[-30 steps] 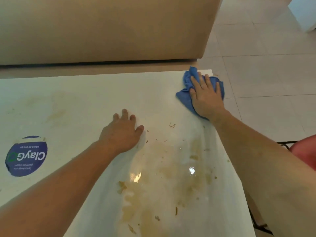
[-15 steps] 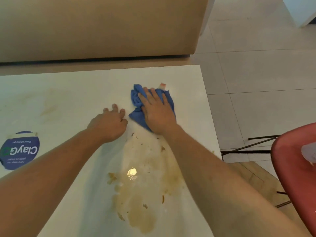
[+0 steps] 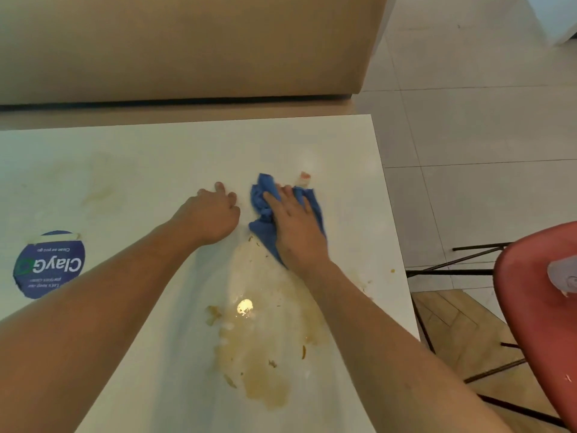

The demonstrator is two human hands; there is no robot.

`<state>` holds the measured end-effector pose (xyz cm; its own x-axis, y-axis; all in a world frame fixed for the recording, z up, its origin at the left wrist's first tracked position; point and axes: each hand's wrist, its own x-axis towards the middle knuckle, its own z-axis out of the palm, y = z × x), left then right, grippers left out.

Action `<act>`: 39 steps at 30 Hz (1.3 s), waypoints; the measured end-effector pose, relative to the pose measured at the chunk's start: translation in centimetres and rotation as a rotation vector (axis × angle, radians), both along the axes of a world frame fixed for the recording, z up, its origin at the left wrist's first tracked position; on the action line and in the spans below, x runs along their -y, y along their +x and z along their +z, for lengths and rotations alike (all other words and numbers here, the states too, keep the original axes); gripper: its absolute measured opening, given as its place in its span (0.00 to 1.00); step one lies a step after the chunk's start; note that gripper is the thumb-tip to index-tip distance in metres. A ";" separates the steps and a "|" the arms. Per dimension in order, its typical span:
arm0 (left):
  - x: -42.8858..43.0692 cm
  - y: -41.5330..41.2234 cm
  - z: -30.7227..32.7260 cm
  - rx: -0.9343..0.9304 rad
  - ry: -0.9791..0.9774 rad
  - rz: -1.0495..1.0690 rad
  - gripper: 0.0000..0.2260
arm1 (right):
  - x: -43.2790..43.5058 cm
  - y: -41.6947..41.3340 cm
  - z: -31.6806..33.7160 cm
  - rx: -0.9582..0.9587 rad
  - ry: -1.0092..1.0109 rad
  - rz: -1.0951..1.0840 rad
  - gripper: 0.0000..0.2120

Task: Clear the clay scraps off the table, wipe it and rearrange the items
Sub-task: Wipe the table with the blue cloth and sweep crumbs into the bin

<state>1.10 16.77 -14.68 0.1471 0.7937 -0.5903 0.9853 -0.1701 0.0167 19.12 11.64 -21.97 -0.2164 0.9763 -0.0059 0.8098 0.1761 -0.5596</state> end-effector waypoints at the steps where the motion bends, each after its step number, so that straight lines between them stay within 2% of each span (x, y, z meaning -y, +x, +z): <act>1: -0.1 -0.2 -0.1 0.011 0.010 0.003 0.22 | -0.8 -0.8 0.4 -0.084 -0.043 0.039 0.22; 3: -0.1 -0.4 -0.3 0.029 0.018 0.020 0.22 | -2.1 -0.2 1.6 -0.260 -0.145 0.096 0.20; 5: 0.6 -0.3 -0.5 0.026 0.011 0.042 0.24 | -2.9 1.8 2.9 -0.281 -0.238 0.110 0.21; 7: 1.2 -0.2 -0.5 0.018 0.014 0.042 0.25 | -3.0 4.3 4.6 -0.246 -0.263 0.056 0.20; 10: 2.0 0.1 -0.1 0.057 0.002 0.041 0.26 | -1.9 10.1 5.6 -0.202 -0.219 -0.118 0.13; 15: 4.4 0.8 0.3 0.083 0.011 0.015 0.25 | 5.4 16.9 5.1 -0.017 -0.229 -0.053 0.24; 19: 7.6 0.8 0.1 0.100 0.013 0.007 0.25 | 12.3 14.9 2.7 -0.070 -0.164 -0.027 0.25; 23: 9.7 0.7 0.6 0.147 -0.015 0.012 0.25 | 16.4 9.1 1.2 0.000 -0.118 -0.257 0.25; 28: 11.3 -0.3 1.1 0.323 0.028 0.171 0.24 | 13.7 -1.2 0.8 -0.190 -0.154 -0.201 0.24; 30: 12.5 -1.2 0.9 0.416 0.106 0.228 0.24 | 12.1 -3.3 1.8 -0.364 -0.229 -0.203 0.26; 32: 14.3 -1.8 0.8 0.472 0.197 0.274 0.24 | 11.5 -3.3 3.8 -0.521 -0.226 -0.252 0.23; 34: 16.5 -2.3 0.7 0.488 0.267 0.353 0.24 | 12.1 -1.7 5.2 -0.600 -0.105 -0.357 0.22; 36: 18.3 -3.3 0.6 0.480 0.314 0.432 0.24 | 13.7 0.3 6.4 -0.576 0.015 -0.425 0.22; 39: 19.7 -5.0 -0.1 0.388 0.333 0.460 0.23 | 16.9 3.8 6.5 -0.443 0.006 -0.479 0.22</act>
<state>-3.92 -2.97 -14.75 -0.0972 0.9561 -0.2765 0.8919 0.2070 0.4022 22.94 -5.23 -15.46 0.2624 0.9649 -0.0105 0.4922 -0.1432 -0.8586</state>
